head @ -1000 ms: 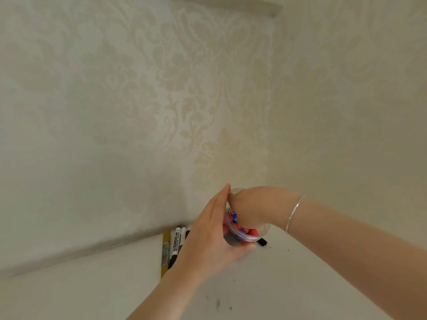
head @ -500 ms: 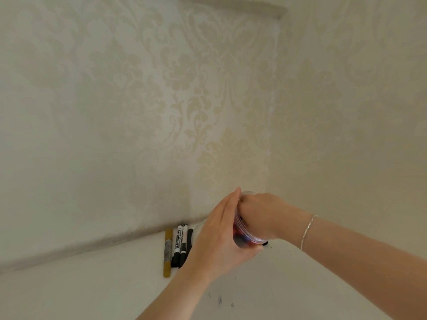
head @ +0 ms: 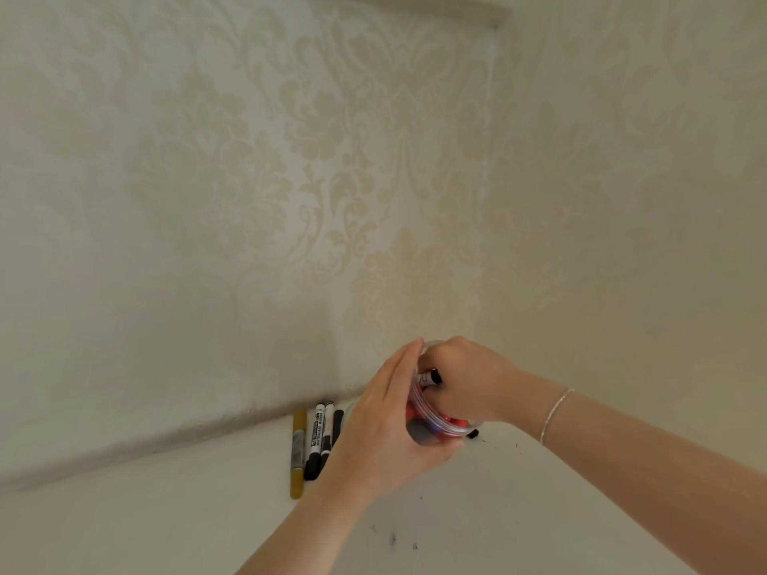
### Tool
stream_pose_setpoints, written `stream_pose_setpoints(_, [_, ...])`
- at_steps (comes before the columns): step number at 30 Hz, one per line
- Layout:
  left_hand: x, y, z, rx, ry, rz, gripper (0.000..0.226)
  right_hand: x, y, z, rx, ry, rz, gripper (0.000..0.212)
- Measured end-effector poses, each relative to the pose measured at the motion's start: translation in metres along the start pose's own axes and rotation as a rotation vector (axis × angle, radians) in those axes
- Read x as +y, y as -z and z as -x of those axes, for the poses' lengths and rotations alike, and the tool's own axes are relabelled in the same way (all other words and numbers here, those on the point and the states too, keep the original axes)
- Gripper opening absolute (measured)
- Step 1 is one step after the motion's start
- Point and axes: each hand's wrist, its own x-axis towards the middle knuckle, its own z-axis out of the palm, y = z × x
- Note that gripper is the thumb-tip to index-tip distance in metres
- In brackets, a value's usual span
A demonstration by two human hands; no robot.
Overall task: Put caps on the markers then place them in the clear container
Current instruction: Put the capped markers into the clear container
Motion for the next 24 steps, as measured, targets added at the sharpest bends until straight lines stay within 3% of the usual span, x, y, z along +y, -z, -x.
stream_pose_setpoints(11, [0.003,0.0,0.002,0.015,-0.029,-0.018,0.105,0.003,-0.012,0.009,0.28,0.215,0.235,0.041])
stream_pose_setpoints(15, [0.001,0.0,0.006,-0.001,-0.054,-0.035,0.104,0.007,-0.014,0.01,0.342,0.246,0.303,0.038])
stream_pose_setpoints(19, [-0.001,0.001,0.007,0.031,-0.068,-0.023,0.104,-0.003,-0.011,0.009,0.211,0.178,0.173,0.058])
stream_pose_setpoints(24, [-0.003,0.001,0.007,0.046,-0.071,-0.006,0.105,-0.018,0.004,0.013,-0.001,0.044,-0.123,0.023])
